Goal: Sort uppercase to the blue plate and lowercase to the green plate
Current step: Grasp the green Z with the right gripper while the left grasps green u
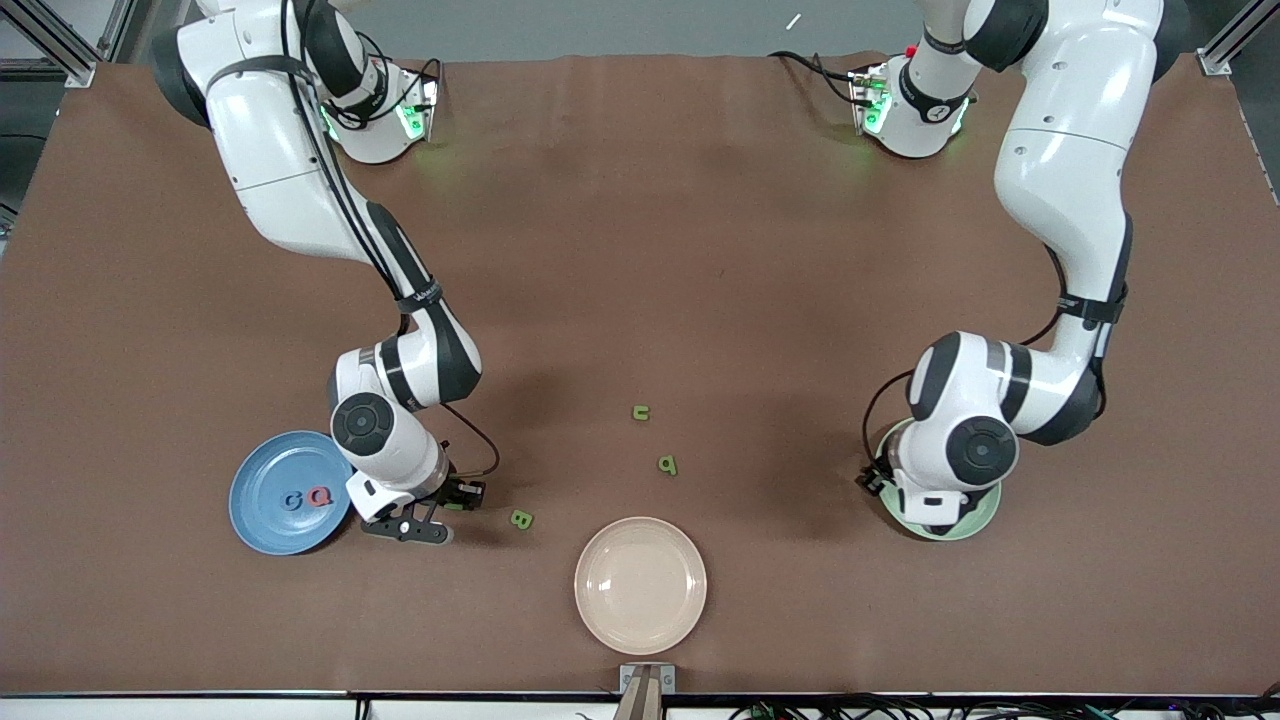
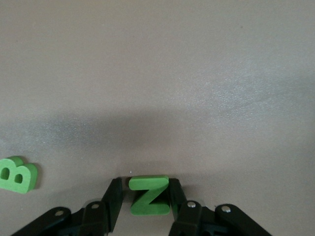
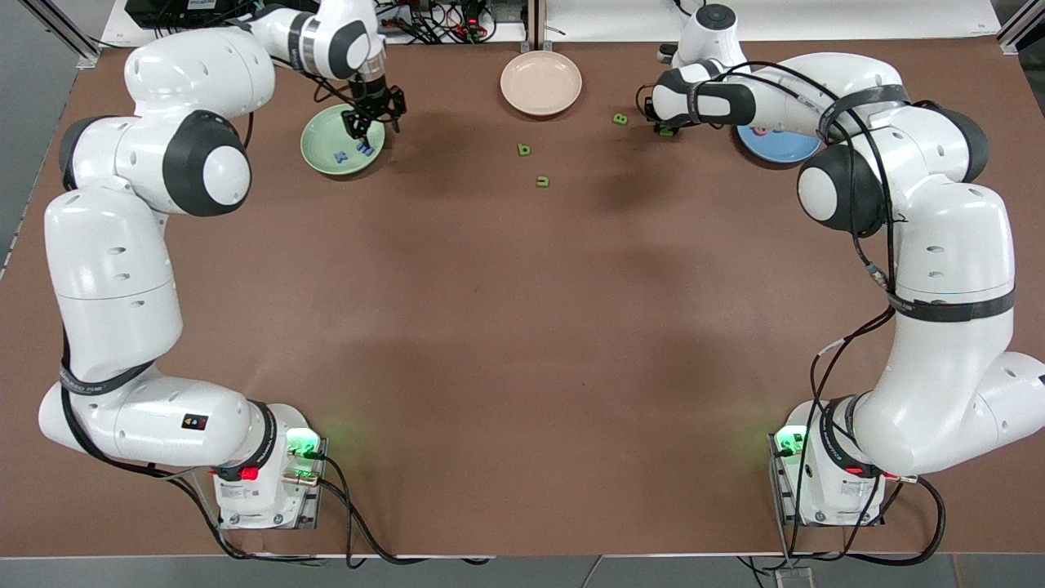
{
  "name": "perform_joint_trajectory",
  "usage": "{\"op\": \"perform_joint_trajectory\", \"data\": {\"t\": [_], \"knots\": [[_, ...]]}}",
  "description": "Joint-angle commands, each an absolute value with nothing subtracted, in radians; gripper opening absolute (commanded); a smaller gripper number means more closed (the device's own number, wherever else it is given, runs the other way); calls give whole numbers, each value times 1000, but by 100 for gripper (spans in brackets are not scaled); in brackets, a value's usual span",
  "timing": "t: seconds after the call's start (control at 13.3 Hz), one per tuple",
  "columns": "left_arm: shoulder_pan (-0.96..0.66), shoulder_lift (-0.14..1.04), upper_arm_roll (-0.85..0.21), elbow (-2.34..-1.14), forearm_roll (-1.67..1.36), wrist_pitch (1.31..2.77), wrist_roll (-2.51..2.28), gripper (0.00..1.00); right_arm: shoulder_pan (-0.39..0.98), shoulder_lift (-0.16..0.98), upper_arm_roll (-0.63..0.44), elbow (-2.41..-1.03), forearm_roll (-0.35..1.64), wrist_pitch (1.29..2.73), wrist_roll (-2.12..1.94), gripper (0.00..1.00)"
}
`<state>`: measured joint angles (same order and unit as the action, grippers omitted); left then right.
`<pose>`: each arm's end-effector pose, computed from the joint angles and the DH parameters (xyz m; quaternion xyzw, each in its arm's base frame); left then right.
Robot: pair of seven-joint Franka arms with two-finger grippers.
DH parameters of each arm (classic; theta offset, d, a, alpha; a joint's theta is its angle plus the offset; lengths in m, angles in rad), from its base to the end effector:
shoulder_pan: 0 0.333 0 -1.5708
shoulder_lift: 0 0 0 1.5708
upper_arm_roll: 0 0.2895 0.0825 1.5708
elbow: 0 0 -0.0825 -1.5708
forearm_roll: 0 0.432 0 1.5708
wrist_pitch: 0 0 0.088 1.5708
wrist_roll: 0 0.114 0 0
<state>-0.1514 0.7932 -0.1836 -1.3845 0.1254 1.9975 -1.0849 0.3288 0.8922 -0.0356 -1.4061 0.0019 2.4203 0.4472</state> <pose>0.7018 -0.2149 0.1776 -0.9306 -0.3562 0.0712 0.0446 0.7225 0.2225 0.1227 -0.9956 0.0700 -0.0617 0.0103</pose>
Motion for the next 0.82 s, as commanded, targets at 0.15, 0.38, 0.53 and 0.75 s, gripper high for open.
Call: {"op": "perform_joint_trajectory", "data": {"t": [0.15, 0.38, 0.53, 0.75], "knots": [[-230, 768, -291, -1394, 112, 1993, -1212, 84, 319, 881, -32, -1439, -5, 2430, 457, 8], [-342, 824, -296, -1332, 66, 2115, -1471, 76, 310, 853, -37, -1428, -12, 2407, 442, 3], [-400, 841, -296, -1331, 51, 2175, -1517, 73, 276, 841, -41, -1387, -14, 2326, 344, 2], [-478, 851, -288, -1333, 61, 2224, -1514, 74, 171, 830, -38, -1342, -5, 2231, 108, 2]]}}
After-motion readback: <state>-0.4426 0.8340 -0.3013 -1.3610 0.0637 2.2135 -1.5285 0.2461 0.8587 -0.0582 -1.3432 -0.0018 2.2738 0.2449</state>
